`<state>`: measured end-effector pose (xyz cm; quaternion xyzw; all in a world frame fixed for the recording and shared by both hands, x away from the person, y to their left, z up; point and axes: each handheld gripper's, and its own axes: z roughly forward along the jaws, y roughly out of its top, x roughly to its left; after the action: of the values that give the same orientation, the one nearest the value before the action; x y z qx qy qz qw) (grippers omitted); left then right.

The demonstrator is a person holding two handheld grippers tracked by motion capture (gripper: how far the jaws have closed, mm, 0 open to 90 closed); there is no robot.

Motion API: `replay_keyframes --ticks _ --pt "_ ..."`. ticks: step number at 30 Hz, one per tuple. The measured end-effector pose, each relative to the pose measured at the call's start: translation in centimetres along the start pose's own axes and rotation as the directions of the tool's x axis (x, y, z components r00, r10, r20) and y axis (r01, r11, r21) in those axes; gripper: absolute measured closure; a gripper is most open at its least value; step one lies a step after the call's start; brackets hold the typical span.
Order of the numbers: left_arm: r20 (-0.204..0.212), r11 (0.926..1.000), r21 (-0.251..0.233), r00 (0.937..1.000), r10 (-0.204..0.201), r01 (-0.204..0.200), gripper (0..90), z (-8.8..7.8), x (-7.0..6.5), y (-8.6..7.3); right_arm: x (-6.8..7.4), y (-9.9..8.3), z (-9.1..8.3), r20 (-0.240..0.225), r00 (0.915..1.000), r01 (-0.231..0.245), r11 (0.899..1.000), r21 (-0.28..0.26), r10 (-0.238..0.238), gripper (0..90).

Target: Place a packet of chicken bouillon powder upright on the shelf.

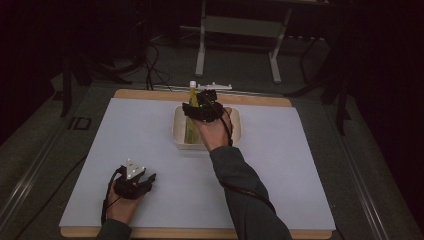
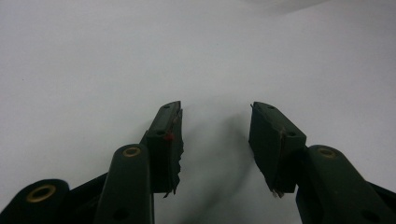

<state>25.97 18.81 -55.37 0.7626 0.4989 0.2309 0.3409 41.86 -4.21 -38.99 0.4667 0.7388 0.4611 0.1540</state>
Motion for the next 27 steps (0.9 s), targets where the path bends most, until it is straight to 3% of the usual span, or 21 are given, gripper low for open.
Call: replay_keyframes --ticks 12,27 --pt "-0.004 1.0 -0.002 1.0 0.002 -0.002 53.5 0.0 0.0 0.0 -0.5 0.6 -3.0 -0.049 0.9951 0.086 0.996 0.002 -0.086 41.1" --pt "-0.008 1.0 -0.003 1.0 0.0 0.0 53.2 -0.1 0.0 0.0 -2.0 -0.5 -7.7 -0.139 0.9761 0.17 0.985 0.01 -0.166 43.7"
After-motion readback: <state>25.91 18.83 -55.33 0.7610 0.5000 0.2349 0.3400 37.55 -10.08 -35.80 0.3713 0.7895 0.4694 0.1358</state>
